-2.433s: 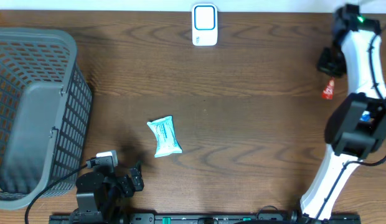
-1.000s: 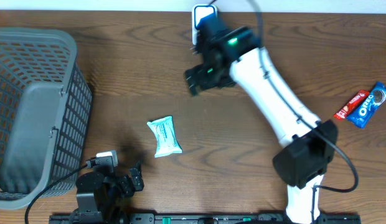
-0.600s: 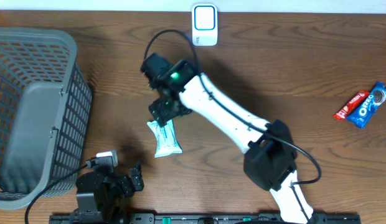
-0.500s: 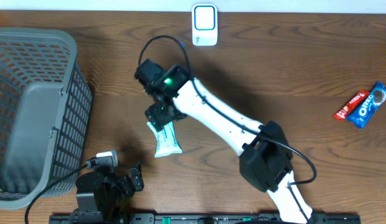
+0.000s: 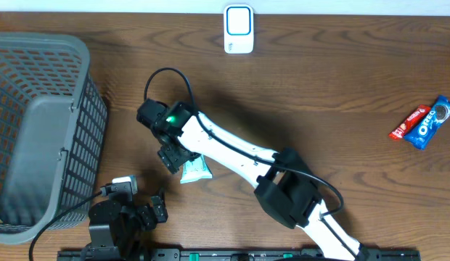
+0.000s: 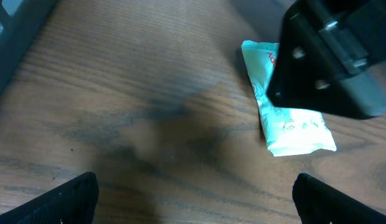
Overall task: Scan the item barcode
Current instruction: 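Reach the right gripper to the teal wipes pack and grasp it, then lift the wipes pack up toward the scanner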
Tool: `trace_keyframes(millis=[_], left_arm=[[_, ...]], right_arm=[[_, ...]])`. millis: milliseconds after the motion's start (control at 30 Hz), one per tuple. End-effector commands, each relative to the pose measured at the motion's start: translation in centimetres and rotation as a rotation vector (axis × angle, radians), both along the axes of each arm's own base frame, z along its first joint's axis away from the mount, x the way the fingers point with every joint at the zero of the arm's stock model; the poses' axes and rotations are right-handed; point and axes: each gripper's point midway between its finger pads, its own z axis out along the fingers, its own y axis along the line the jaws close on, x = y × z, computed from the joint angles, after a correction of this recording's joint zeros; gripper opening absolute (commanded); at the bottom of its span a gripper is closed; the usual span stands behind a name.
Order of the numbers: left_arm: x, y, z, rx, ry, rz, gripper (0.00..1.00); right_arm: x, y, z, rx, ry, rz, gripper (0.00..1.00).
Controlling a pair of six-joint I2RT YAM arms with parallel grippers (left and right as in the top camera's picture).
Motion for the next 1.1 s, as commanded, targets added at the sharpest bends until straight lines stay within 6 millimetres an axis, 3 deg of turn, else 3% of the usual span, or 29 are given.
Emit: trace_keyframes(millis=[0,167,200,233,367,467,600,733,900,1067], left_arm=[[-0.6,-0.2,-0.9,-0.013,0.038,-0.003,1.00],[-0.6,-0.2,-0.9,-0.013,0.038,-0.003,1.00],[-0.6,-0.2,-0.9,-0.013,0.038,-0.003,1.00],[-0.6,-0.2,-0.9,-0.013,0.038,-0.003,1.00],[-0.6,-0.2,-0.9,-0.013,0.038,-0.003,1.00],[-0.6,-0.2,-0.9,-0.013,0.038,-0.003,1.00],[-0.6,-0.2,-0.9,-0.013,0.038,-0.003,1.00],[-0.6,-0.2,-0.9,-0.013,0.038,-0.003,1.00],[-0.6,-0.2,-0.9,-0.013,0.038,-0.003,1.00],[-0.6,-0.2,-0.9,-0.013,0.038,-0.003,1.00]], right_arm=[[0.9,-0.7,-2.2,-0.071,-0.061,-0.070,0.82],[1.6,-1.5,-4.5,-0.130,-0.094,-0.169,0.67],[1.5,-1.6,-5.0,-0.137,-0.089,-0.174,0.58],[1.4,-1.8,-5.8,-0.151,-0.084,-0.192,0.43],[1.2,-2.1,-6.4,-0.166,-0.072,-0.228,0.01],[0.8,-2.5,-5.6,-0.179,-0.055,-0.228,0.01],[0.4,-3.8,-2.1,-0.183,0.005,-0.194,0.01],[-0.9,-3.5,2.8,-0.008,0.208,-0.033,0.01],[-2.6,-2.5,9.8,0.465,0.532,0.161,0.01],[0.1,-4.0,15.0,0.913,0.642,0.207,0.01]])
